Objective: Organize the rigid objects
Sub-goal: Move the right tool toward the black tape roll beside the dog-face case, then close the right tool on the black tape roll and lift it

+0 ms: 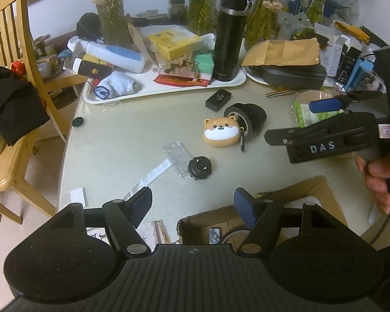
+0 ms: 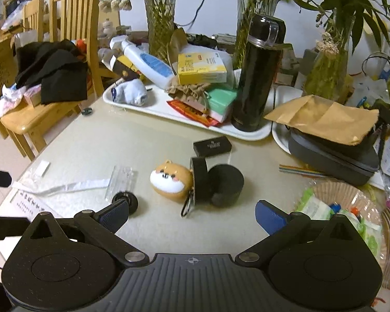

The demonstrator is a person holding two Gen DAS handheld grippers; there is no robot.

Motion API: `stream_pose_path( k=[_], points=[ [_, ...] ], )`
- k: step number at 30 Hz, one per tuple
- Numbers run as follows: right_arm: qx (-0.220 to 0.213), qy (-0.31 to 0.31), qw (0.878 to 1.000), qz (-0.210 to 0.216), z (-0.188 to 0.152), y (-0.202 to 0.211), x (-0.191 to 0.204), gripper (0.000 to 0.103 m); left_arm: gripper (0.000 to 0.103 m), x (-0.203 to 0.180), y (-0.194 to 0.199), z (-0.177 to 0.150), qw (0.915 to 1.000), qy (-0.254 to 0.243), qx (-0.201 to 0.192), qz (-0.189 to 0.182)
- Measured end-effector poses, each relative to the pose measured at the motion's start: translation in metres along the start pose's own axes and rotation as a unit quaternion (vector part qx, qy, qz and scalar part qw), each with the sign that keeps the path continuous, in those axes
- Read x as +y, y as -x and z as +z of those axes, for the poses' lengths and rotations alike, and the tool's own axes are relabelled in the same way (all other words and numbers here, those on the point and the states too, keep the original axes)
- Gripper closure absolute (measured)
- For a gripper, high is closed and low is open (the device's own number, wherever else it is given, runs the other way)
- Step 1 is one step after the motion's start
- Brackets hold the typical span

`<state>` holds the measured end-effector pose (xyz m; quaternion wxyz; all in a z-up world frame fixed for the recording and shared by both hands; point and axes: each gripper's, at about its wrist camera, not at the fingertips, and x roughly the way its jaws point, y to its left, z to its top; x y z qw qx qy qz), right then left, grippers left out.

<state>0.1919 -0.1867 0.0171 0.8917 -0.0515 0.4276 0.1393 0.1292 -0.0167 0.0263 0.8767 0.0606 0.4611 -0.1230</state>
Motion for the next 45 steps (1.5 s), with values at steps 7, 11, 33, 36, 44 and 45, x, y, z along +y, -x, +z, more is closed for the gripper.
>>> stream_pose_path(
  k=[7,11,33,36,44,45],
  points=[
    [0.011,-0.006,1.0,-0.005,0.006,-0.024,-0.006,0.012,0.034,0.006,-0.002,0.001,0.9999,0.01,0.004,0.008],
    [0.013,-0.014,1.0,0.001,0.007,-0.041,-0.01,0.023,0.034,0.01,-0.006,0.0,0.9998,0.015,0.011,0.007],
    [0.014,-0.026,1.0,-0.004,0.015,-0.103,-0.01,0.083,0.034,0.011,-0.011,0.0,0.9997,0.008,0.021,0.002],
    [0.017,-0.028,0.999,-0.007,0.015,-0.101,-0.009,0.083,0.034,0.011,-0.01,0.0,0.9998,0.005,0.019,0.002],
    [0.004,-0.02,1.0,-0.014,0.023,-0.081,-0.007,0.083,0.034,0.013,-0.011,-0.001,0.9998,0.009,0.014,0.008],
    [0.001,-0.017,1.0,-0.014,0.024,-0.078,-0.007,0.084,0.034,0.013,-0.011,-0.001,0.9998,0.009,0.013,0.009]
  ],
)
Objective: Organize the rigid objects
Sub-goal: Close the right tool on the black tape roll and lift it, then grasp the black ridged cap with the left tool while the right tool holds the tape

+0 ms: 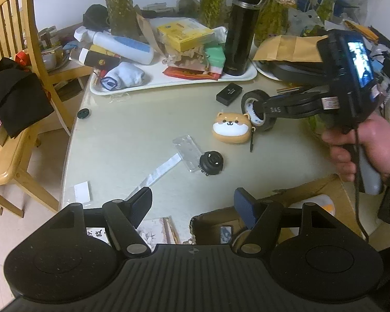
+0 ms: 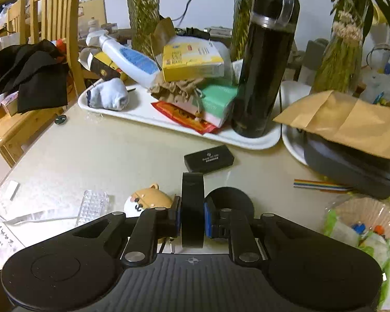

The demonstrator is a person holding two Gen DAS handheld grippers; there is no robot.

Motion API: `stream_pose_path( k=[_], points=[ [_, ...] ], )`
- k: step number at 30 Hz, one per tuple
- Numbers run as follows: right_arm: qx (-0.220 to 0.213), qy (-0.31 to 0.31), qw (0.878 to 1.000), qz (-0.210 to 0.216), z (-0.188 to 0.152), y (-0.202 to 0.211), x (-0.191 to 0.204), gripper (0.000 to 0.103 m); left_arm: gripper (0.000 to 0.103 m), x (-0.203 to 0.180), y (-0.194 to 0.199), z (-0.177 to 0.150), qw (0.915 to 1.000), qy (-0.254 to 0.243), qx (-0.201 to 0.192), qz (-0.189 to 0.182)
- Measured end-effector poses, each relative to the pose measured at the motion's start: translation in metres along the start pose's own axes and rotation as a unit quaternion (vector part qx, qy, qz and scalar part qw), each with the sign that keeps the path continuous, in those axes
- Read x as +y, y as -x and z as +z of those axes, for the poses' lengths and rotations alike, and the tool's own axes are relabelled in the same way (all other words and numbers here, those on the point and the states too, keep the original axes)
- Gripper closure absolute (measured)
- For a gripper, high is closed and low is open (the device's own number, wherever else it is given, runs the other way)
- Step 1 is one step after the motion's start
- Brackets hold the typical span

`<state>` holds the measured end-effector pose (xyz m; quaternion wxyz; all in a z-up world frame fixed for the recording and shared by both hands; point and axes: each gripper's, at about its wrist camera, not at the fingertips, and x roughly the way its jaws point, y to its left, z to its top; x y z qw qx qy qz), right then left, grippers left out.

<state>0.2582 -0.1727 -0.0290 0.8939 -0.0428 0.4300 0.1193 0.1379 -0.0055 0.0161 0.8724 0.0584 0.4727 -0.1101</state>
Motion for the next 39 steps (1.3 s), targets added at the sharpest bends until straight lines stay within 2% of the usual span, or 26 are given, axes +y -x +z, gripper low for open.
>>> stream_pose_path(
  k=[14,26,33,36,39],
  points=[
    [-0.035,-0.009,0.999,0.014,0.009,0.052,-0.011,0.084,0.034,0.004,-0.003,0.002,0.9998,0.012,-0.012,0.011],
    [-0.034,-0.037,0.999,0.021,-0.002,0.101,-0.018,0.083,0.034,0.001,-0.004,0.002,0.9996,0.005,-0.027,0.01],
    [-0.025,-0.068,0.997,0.036,-0.016,0.126,-0.022,0.083,0.034,0.004,-0.016,0.004,0.9993,-0.008,-0.017,0.033],
    [-0.013,-0.074,0.996,0.042,-0.023,0.13,-0.023,0.083,0.034,0.008,-0.024,0.005,0.9997,0.011,-0.007,0.019],
    [-0.005,-0.071,0.996,0.05,-0.026,0.13,-0.022,0.083,0.034,0.006,-0.028,0.007,0.9998,0.009,-0.017,0.005]
  ],
)
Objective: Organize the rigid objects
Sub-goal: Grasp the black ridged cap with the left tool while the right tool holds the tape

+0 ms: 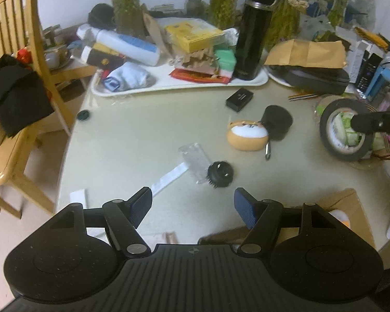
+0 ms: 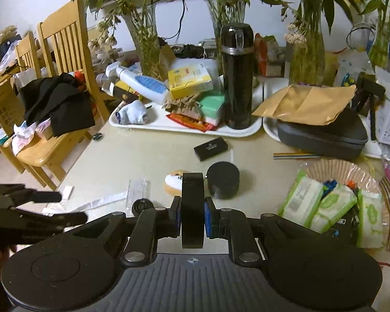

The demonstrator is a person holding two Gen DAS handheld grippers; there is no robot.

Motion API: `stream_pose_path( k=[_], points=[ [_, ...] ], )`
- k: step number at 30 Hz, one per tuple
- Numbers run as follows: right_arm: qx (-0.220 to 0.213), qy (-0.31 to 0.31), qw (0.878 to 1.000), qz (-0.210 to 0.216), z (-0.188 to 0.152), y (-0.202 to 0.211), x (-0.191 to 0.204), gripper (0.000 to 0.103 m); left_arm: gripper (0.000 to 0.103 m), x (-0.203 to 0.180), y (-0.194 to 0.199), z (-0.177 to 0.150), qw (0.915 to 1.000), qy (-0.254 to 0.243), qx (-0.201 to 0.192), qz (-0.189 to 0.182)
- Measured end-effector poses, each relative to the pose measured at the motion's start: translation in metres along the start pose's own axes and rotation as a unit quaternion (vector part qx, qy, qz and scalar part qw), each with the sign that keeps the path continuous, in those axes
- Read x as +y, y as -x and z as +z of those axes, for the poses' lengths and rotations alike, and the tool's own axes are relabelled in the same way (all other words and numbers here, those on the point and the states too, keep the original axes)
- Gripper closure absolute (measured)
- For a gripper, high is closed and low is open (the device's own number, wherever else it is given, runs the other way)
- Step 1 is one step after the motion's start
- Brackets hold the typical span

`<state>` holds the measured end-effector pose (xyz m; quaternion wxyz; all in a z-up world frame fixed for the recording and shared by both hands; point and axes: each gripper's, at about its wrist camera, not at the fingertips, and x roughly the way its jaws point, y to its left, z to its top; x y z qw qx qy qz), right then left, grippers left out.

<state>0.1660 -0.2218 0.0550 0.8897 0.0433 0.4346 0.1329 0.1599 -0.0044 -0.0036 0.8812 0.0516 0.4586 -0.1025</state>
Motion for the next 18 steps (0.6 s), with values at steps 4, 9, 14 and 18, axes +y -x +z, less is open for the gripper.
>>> stream_pose_path(
  k=[4,9,14,18],
  points=[
    [0.006,0.002,1.0,0.004,-0.001,-0.003,-0.002,0.083,0.034,-0.008,-0.012,0.004,0.9995,-0.028,-0.014,-0.004],
    [0.007,-0.002,1.0,0.014,0.0,-0.001,-0.004,0.083,0.034,-0.018,-0.04,0.007,0.9957,-0.089,-0.023,-0.014],
    [0.01,-0.004,1.0,0.02,0.002,-0.004,-0.007,0.083,0.034,-0.027,-0.061,0.005,0.99,-0.138,-0.019,-0.022],
    [0.011,-0.01,1.0,0.021,0.003,-0.004,-0.009,0.083,0.035,-0.039,-0.073,0.001,0.9828,-0.183,-0.016,-0.016]
  ],
)
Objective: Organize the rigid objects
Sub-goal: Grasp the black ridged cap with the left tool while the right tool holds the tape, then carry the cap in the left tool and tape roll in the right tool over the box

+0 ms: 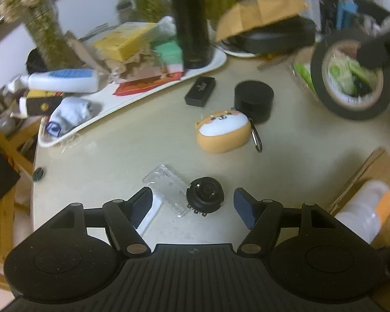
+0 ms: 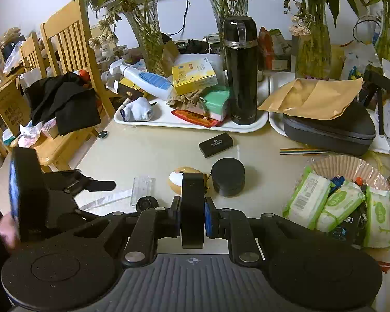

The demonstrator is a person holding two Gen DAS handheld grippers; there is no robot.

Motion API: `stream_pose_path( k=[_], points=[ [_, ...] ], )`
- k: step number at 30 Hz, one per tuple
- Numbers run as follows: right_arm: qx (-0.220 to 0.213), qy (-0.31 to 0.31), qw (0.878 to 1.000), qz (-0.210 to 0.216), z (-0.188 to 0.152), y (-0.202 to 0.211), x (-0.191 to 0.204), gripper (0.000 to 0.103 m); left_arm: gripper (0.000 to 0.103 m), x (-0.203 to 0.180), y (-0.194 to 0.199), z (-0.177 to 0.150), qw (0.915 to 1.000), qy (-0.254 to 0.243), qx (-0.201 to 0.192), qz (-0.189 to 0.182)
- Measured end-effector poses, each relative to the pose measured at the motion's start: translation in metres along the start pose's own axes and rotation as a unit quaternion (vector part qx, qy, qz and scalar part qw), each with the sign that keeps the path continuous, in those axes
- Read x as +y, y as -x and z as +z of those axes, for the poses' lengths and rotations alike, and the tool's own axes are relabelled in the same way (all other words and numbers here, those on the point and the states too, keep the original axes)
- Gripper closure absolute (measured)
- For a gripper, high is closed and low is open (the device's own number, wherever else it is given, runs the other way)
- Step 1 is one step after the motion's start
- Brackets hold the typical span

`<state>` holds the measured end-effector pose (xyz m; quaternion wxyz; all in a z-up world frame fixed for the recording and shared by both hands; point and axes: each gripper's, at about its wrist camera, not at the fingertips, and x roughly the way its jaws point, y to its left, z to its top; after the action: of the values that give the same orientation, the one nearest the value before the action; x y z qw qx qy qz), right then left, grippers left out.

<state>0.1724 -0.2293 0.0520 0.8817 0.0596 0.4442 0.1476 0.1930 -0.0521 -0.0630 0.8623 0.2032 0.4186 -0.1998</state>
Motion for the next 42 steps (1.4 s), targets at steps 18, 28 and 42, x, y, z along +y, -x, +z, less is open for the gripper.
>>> stream_pose_path(
  k=[18,28,42],
  points=[
    [0.007,-0.006,1.0,-0.004,-0.003,-0.001,-0.005,0.083,0.074,-0.016,-0.029,0.01,0.9987,-0.03,0.04,0.004],
    [0.014,-0.005,1.0,-0.019,-0.006,-0.004,-0.007,0.083,0.074,0.005,-0.009,0.022,0.9989,0.038,0.023,-0.011],
    [0.029,-0.003,0.999,-0.041,-0.009,-0.015,-0.005,0.083,0.074,0.016,0.023,0.03,0.9968,0.08,0.003,0.002]
  ],
)
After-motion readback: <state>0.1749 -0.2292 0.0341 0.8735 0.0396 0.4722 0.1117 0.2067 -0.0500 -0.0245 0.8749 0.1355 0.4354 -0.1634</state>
